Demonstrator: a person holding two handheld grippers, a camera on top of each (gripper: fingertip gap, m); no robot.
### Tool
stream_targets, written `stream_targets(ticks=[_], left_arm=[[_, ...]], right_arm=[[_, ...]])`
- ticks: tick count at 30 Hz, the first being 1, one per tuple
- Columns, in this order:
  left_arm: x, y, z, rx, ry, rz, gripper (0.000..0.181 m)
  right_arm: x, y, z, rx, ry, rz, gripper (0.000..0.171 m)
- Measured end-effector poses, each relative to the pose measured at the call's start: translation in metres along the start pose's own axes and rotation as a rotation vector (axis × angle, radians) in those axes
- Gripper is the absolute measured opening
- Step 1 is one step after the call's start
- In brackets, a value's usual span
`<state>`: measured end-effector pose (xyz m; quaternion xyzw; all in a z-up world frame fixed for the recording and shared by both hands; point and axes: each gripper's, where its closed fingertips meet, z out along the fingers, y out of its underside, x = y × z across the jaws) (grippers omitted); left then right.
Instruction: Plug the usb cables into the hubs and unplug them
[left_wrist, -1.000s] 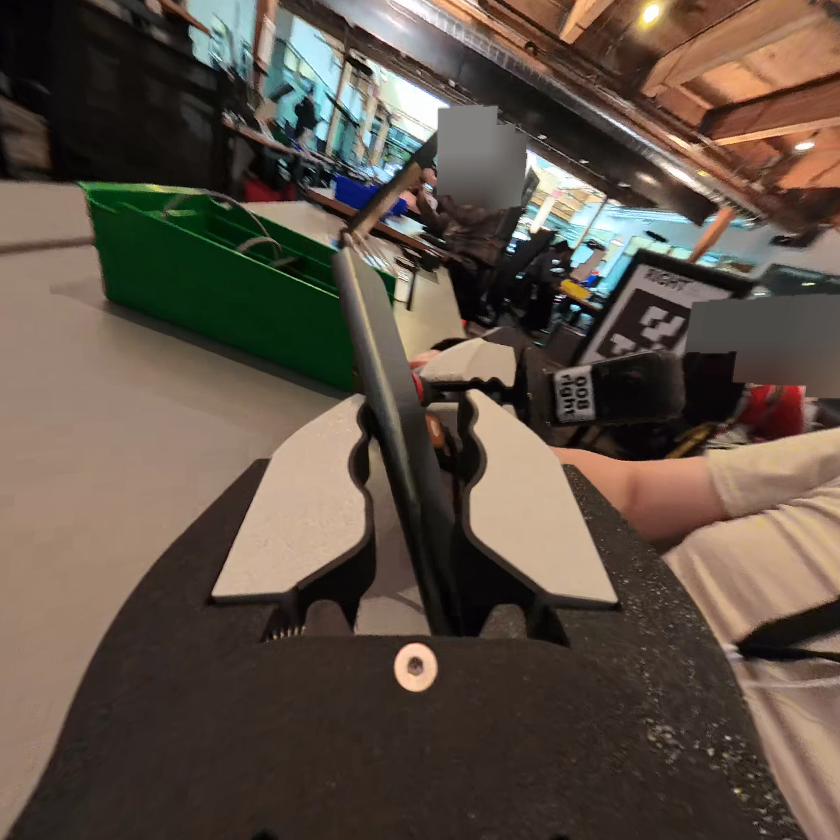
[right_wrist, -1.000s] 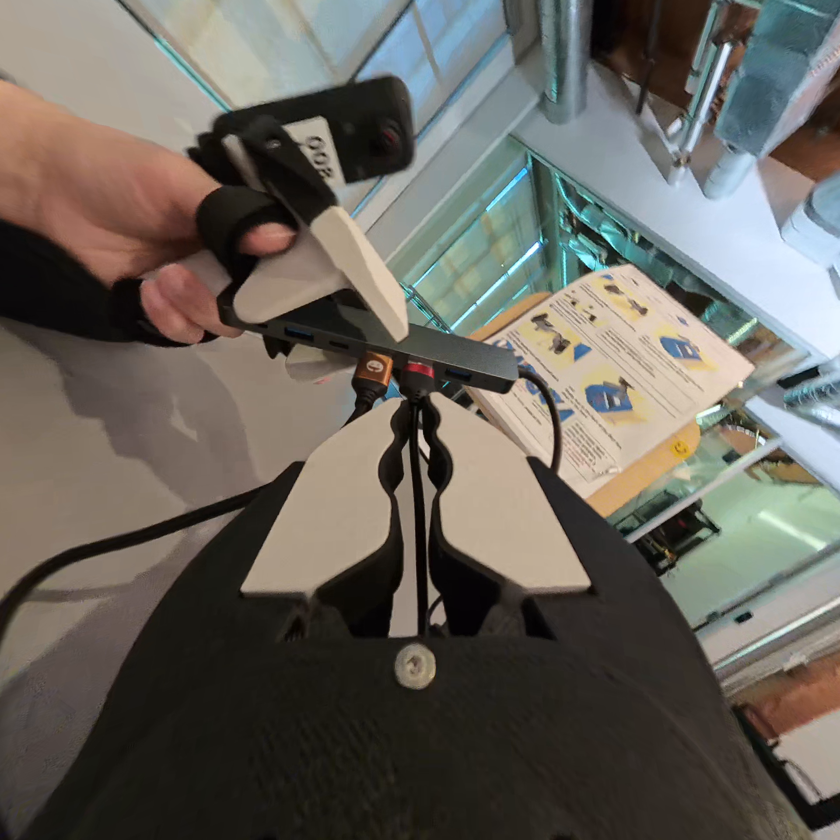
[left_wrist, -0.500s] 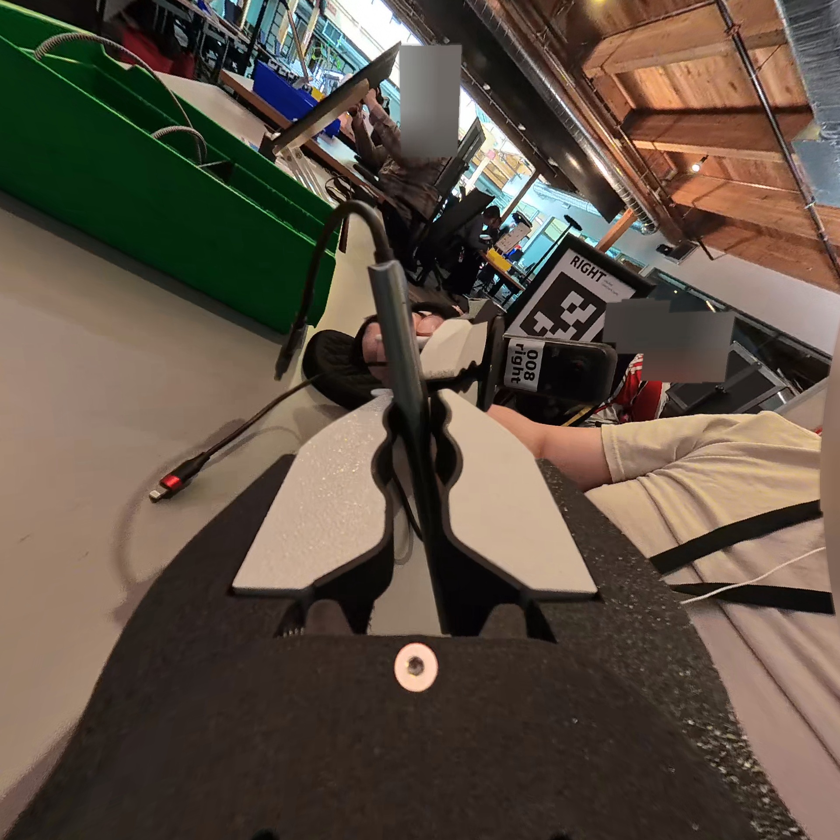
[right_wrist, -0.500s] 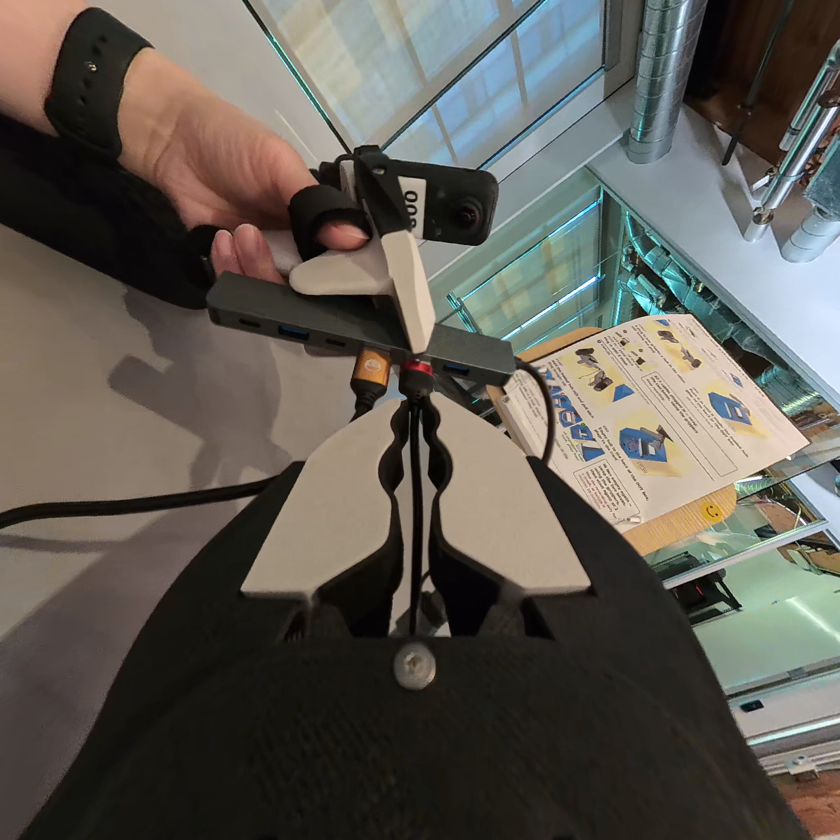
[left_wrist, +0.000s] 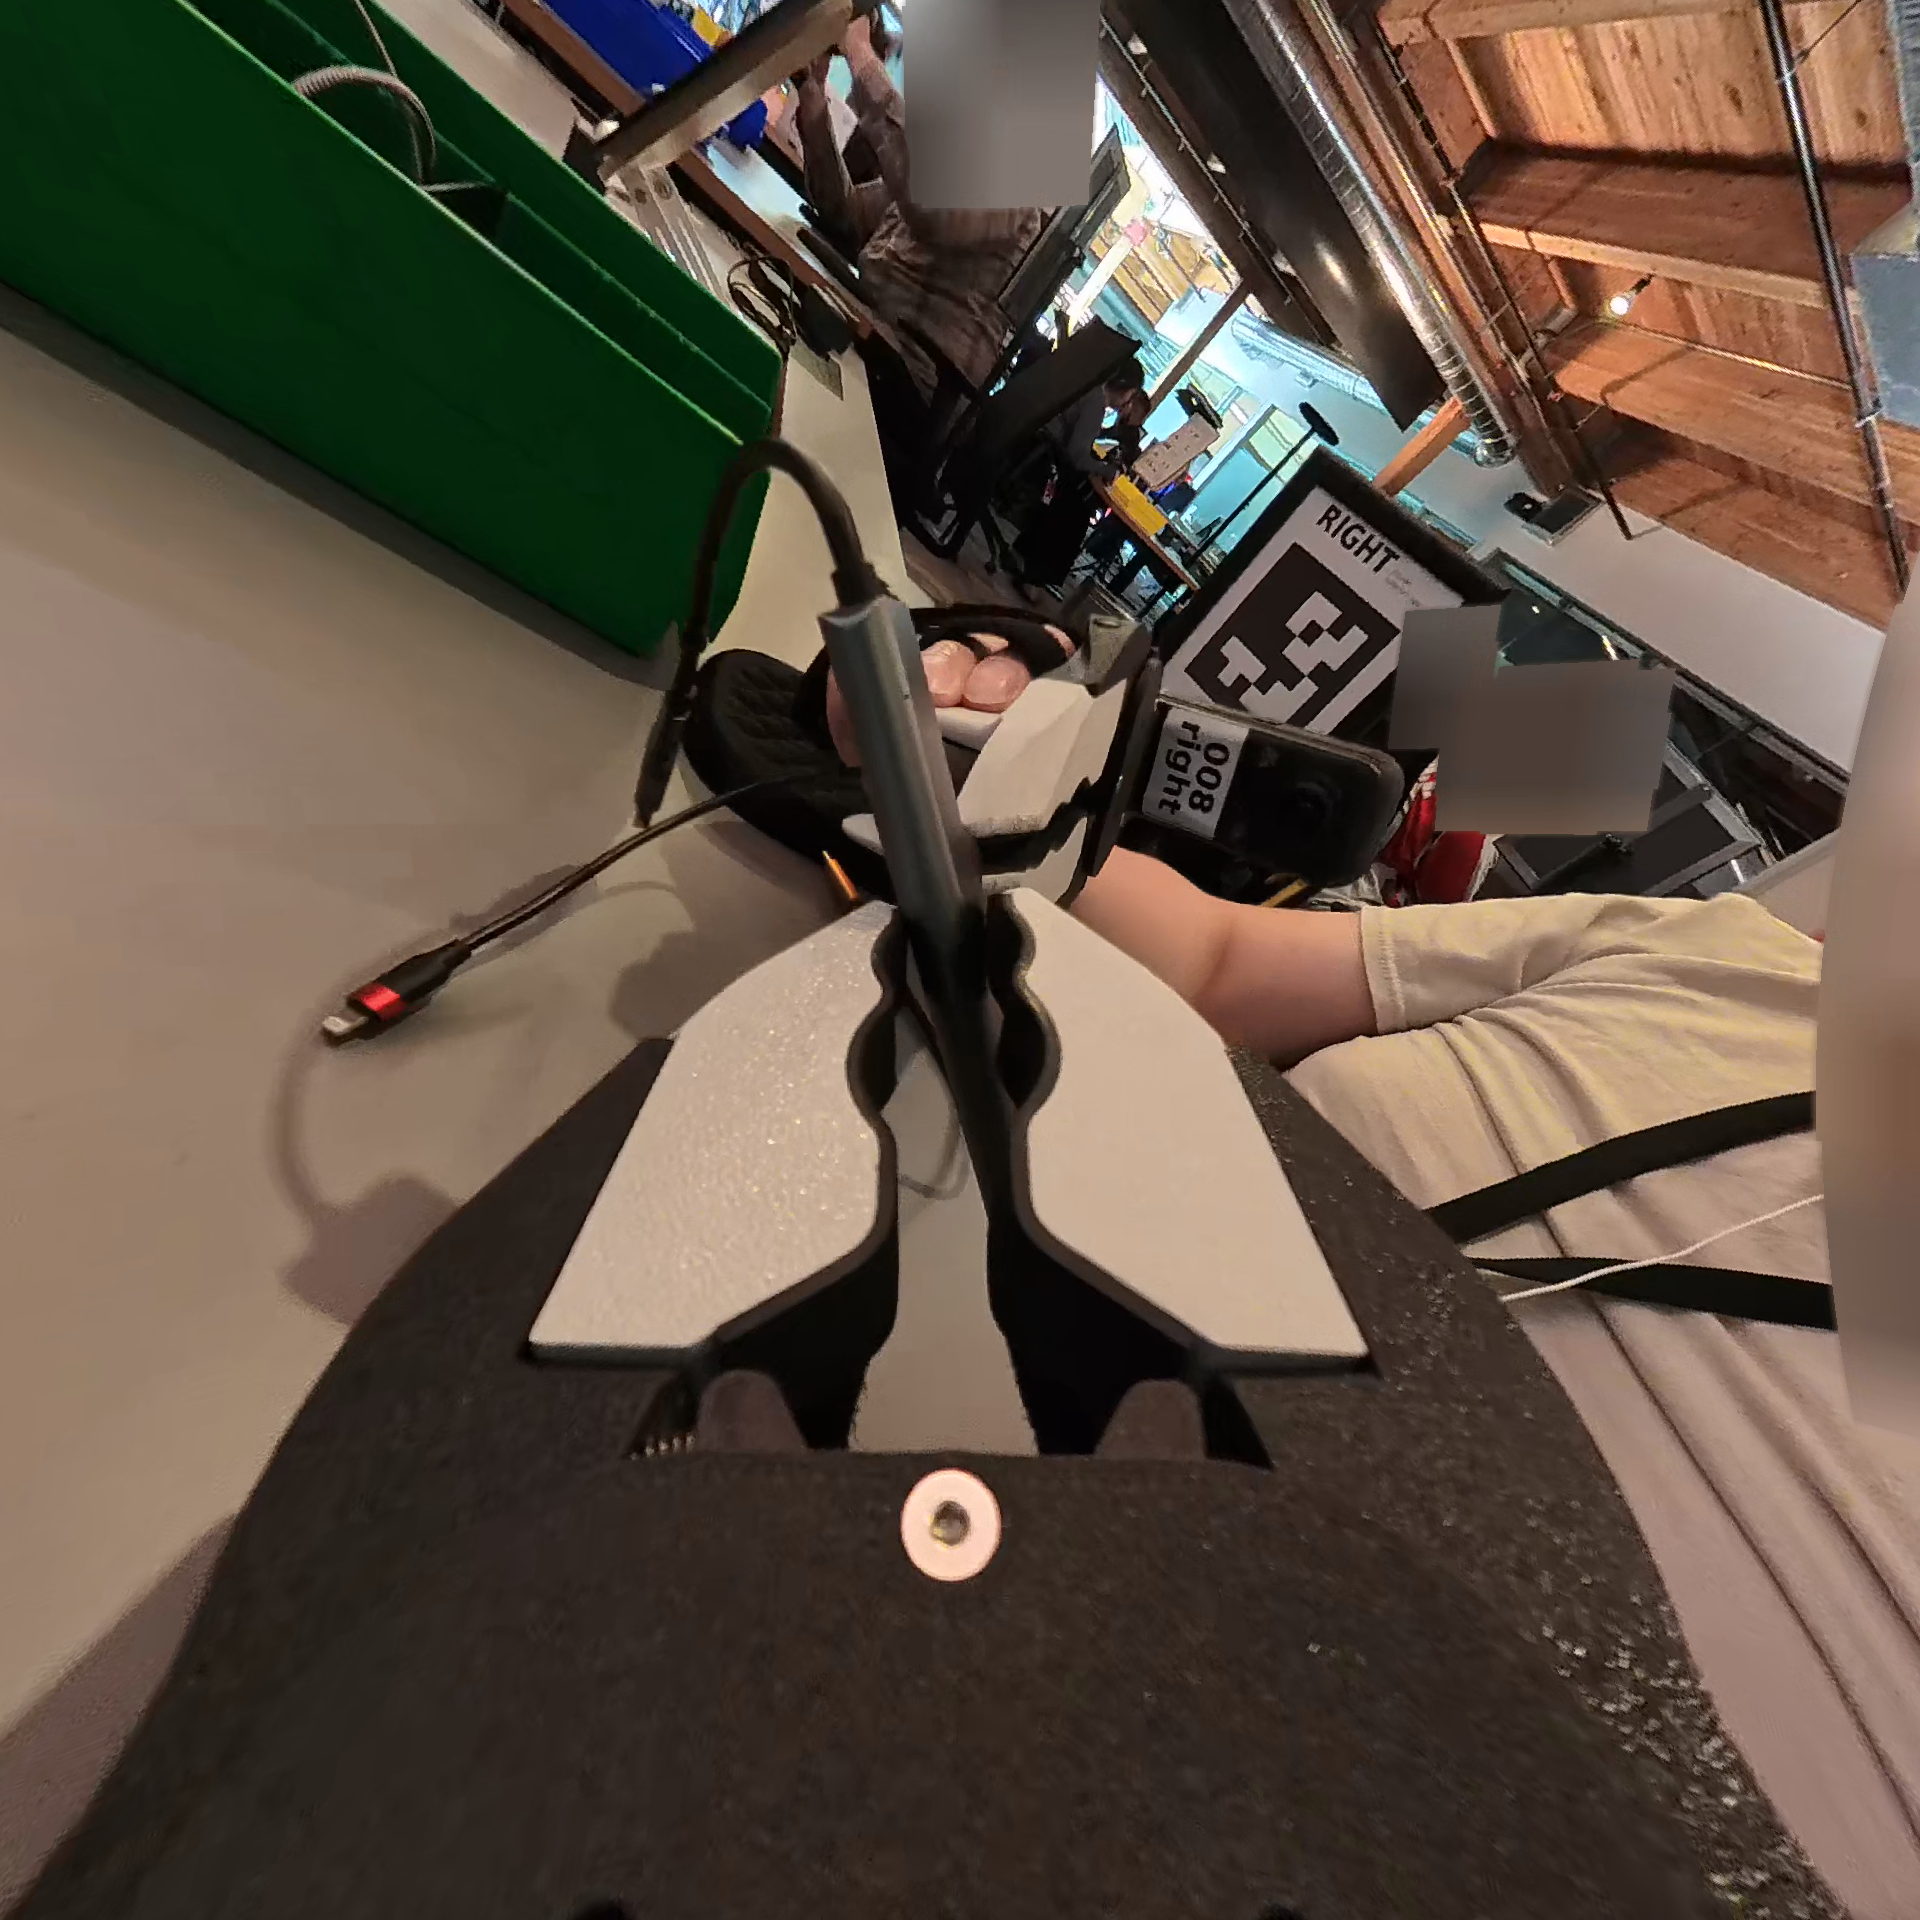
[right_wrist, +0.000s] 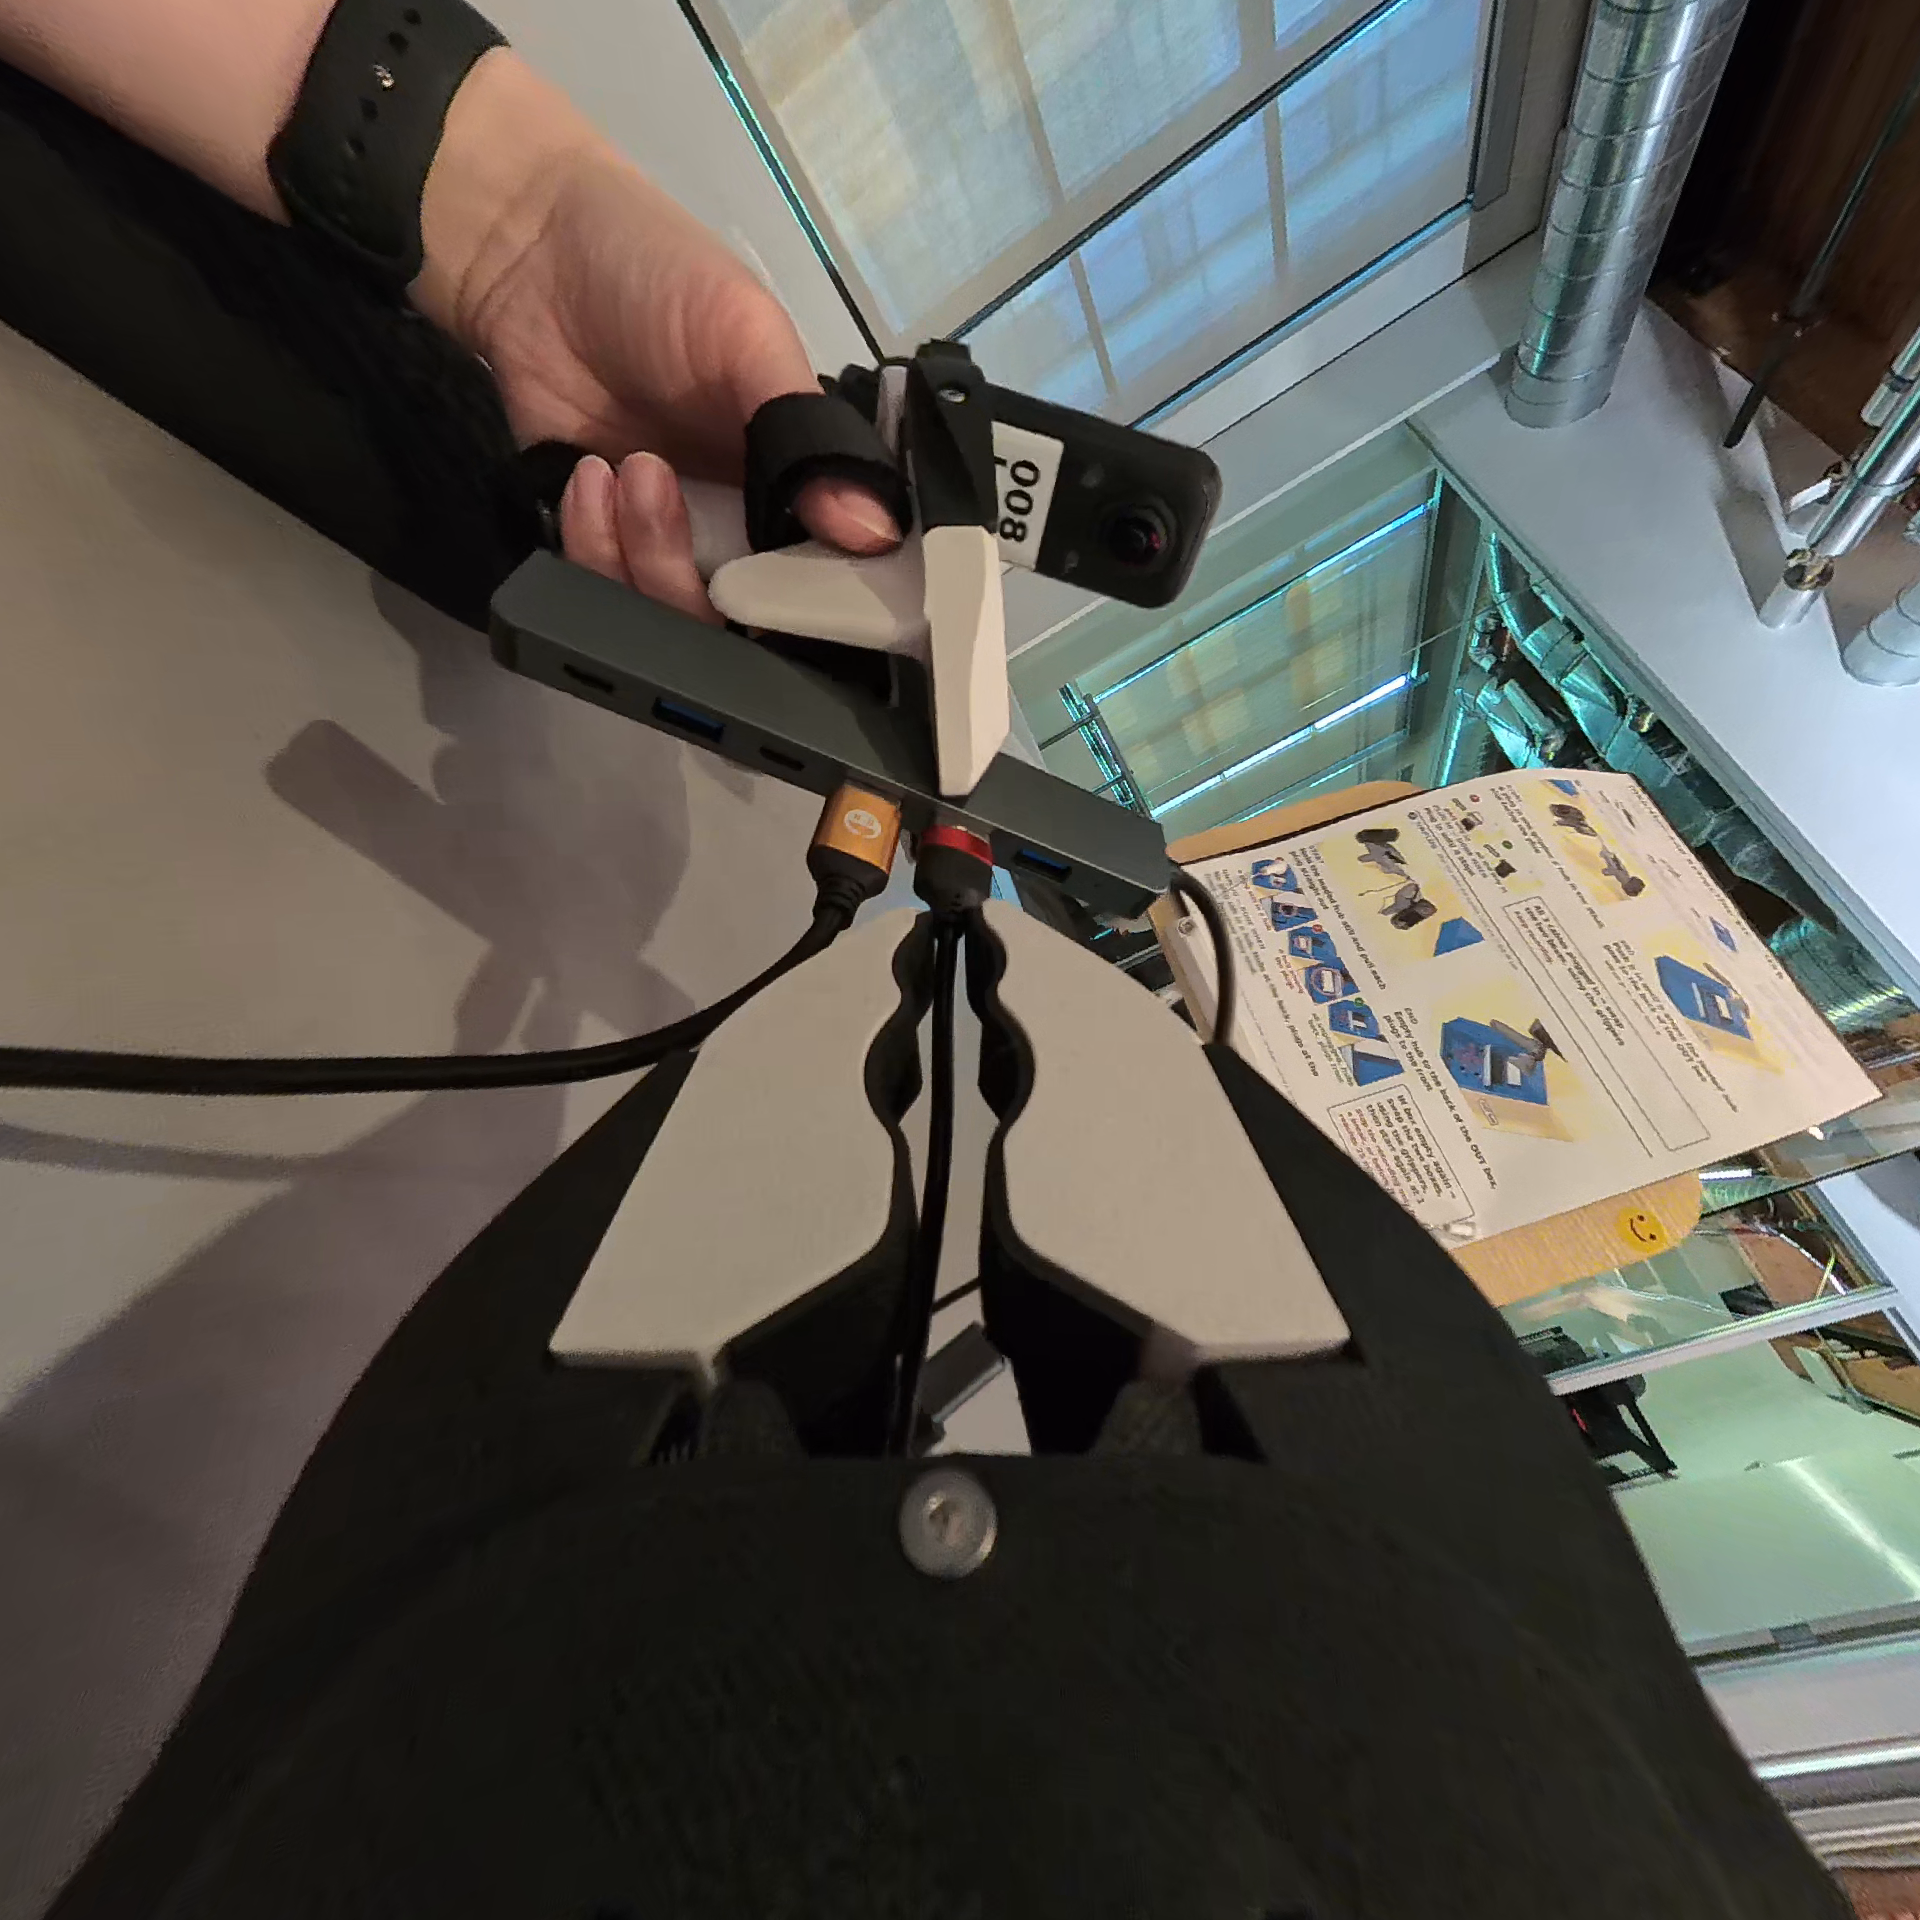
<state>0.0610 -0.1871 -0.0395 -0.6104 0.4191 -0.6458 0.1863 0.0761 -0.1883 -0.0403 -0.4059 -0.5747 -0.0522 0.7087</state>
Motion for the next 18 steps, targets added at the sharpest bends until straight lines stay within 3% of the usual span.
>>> stream_targets(ticks=[1, 9, 18], left_arm=[[-0.001, 0.001, 0.000, -0.007, -0.003, 0.000, 0.014], [0.003, 0.013, 0.000, -0.086, 0.047, -0.064, 0.011], [0.009, 0.002, 0.002, -0.009, 0.095, -0.057, 0.014]], right_arm=[[-0.001, 0.000, 0.000, -0.001, 0.000, -0.004, 0.007], [-0.010, -0.004, -0.002, 0.022, -0.033, 0.007, 0.007], [-0.004, -0.006, -0.004, 0.052, -0.015, 0.073, 0.007]])
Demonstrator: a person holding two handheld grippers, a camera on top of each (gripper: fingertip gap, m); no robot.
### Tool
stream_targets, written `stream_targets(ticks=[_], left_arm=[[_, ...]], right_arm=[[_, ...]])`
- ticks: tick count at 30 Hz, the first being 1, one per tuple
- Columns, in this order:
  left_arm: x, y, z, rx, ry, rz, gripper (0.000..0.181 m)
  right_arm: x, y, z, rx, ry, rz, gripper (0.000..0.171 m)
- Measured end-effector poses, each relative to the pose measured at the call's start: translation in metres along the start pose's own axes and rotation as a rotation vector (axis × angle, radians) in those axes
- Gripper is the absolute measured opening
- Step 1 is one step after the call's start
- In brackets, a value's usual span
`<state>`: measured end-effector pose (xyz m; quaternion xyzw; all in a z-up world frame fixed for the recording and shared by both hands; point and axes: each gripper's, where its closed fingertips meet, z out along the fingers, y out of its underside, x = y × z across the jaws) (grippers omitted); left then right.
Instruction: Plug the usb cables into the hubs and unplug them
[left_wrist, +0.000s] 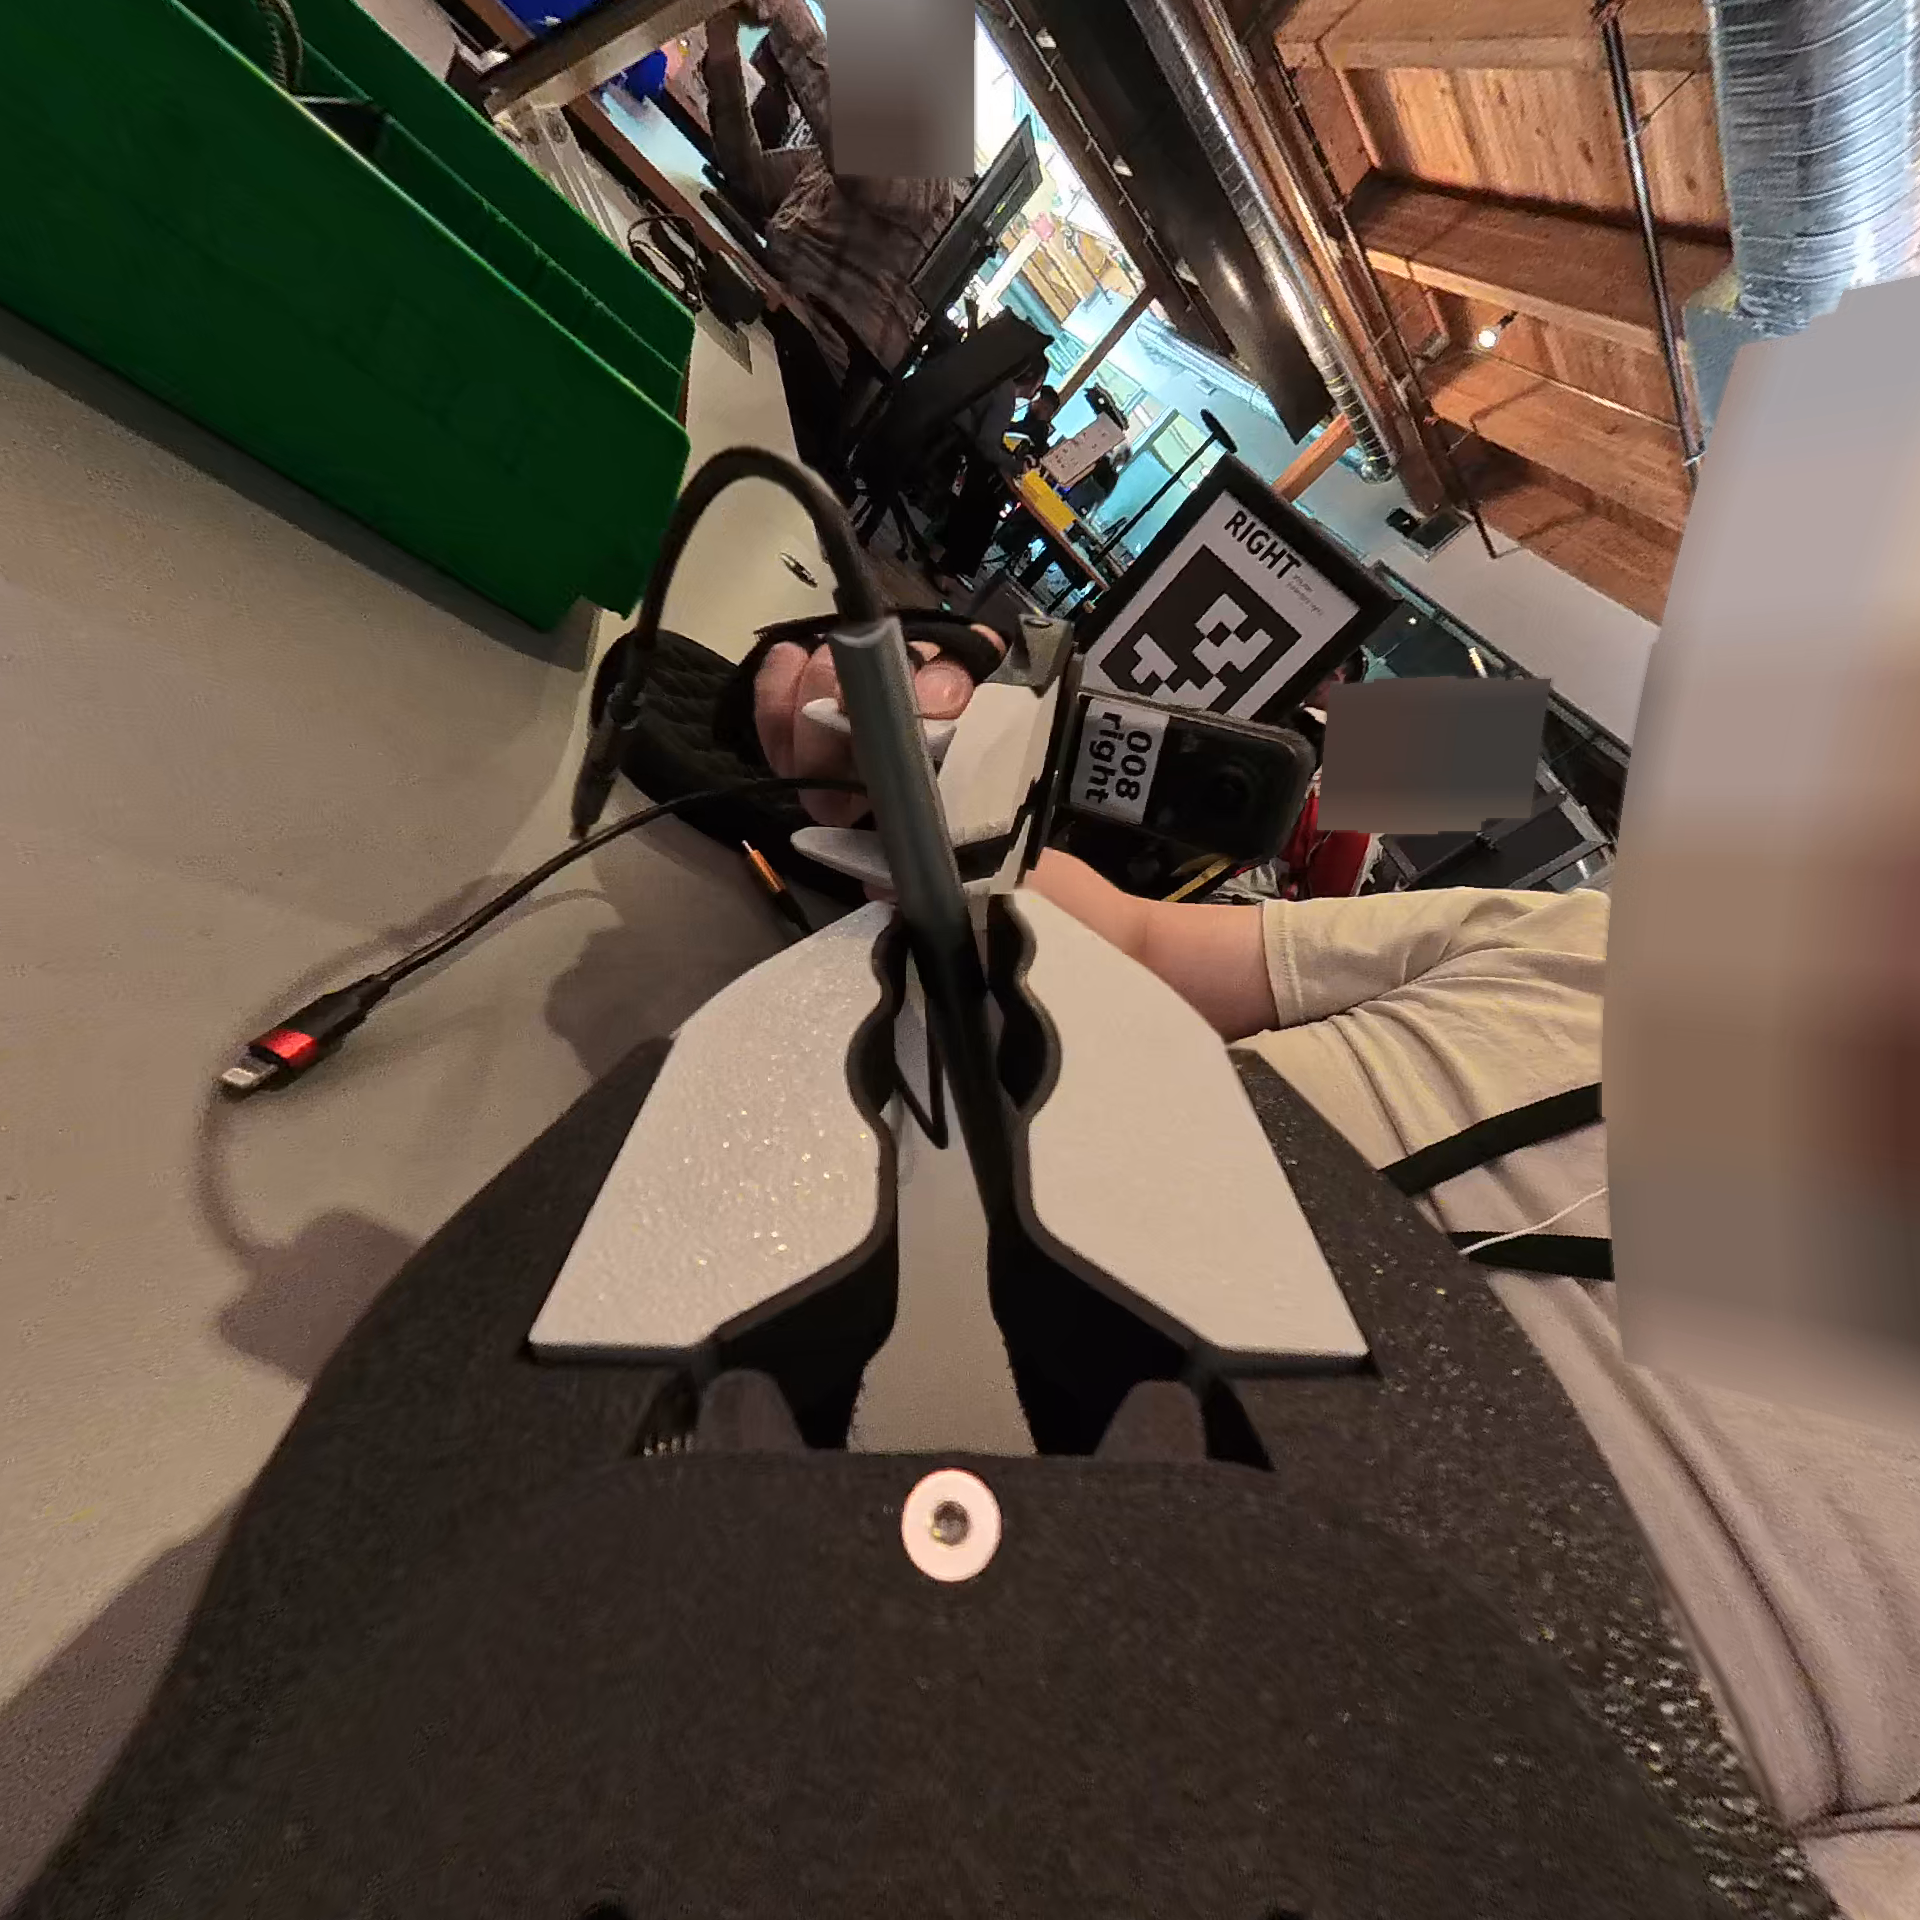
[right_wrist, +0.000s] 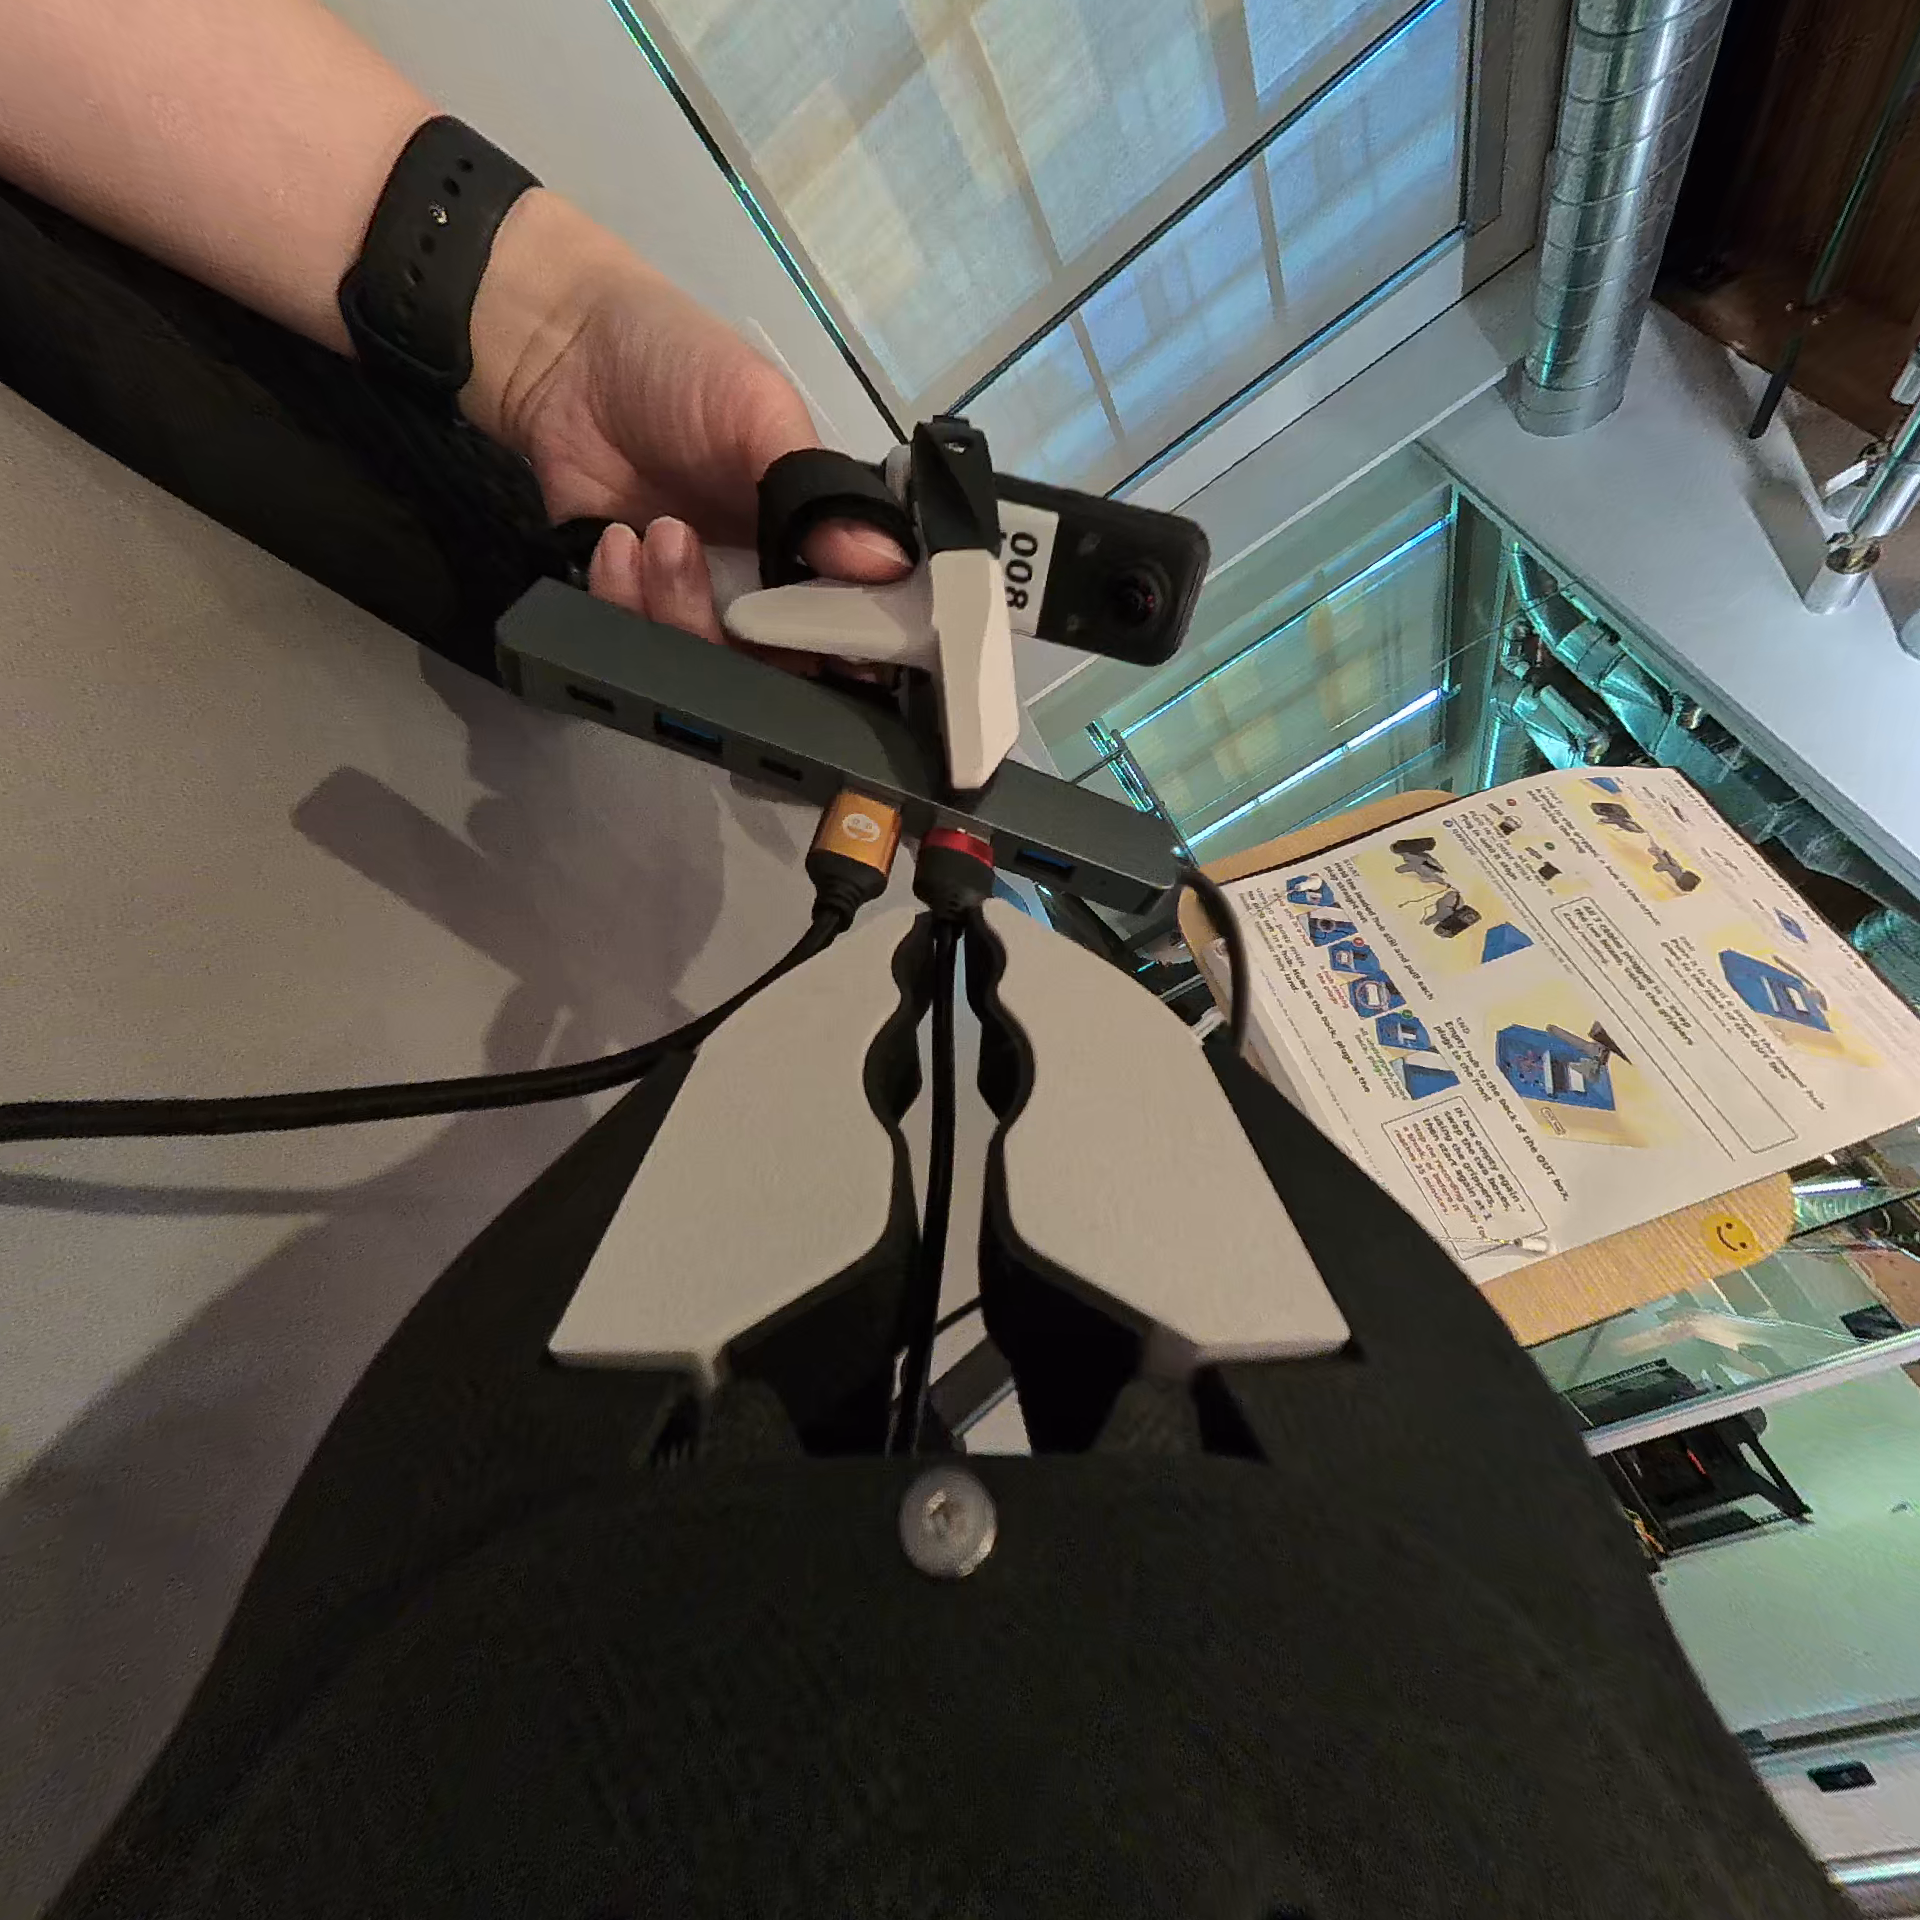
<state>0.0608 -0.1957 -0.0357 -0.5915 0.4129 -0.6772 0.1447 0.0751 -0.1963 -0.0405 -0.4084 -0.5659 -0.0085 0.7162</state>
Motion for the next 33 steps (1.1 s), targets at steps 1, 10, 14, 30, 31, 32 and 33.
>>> stream_targets(ticks=[1, 10, 14, 30, 31, 32, 33], left_arm=[[0.001, -0.001, 0.000, 0.006, 0.012, -0.009, 0.016], [-0.002, 0.003, -0.003, -0.021, 0.002, -0.046, 0.010], [-0.005, 0.007, -0.003, -0.040, -0.006, -0.056, 0.010], [-0.012, -0.009, 0.000, 0.075, -0.067, -0.017, 0.011], [-0.012, -0.013, -0.001, 0.090, -0.067, -0.019, 0.011], [-0.010, -0.014, -0.002, 0.089, -0.062, -0.024, 0.011], [-0.008, -0.015, -0.003, 0.087, -0.055, -0.023, 0.011]], right_arm=[[0.000, 0.000, 0.000, 0.002, -0.001, 0.003, 0.007], [-0.005, -0.002, 0.000, 0.005, -0.021, -0.013, 0.007], [-0.010, 0.000, 0.001, -0.010, -0.049, 0.012, 0.007], [-0.001, 0.007, 0.004, -0.070, 0.016, 0.105, 0.007], [0.002, 0.007, 0.005, -0.061, 0.024, 0.123, 0.007], [0.005, 0.006, 0.006, -0.053, 0.036, 0.134, 0.007], [0.007, 0.005, 0.006, -0.047, 0.042, 0.148, 0.007]])
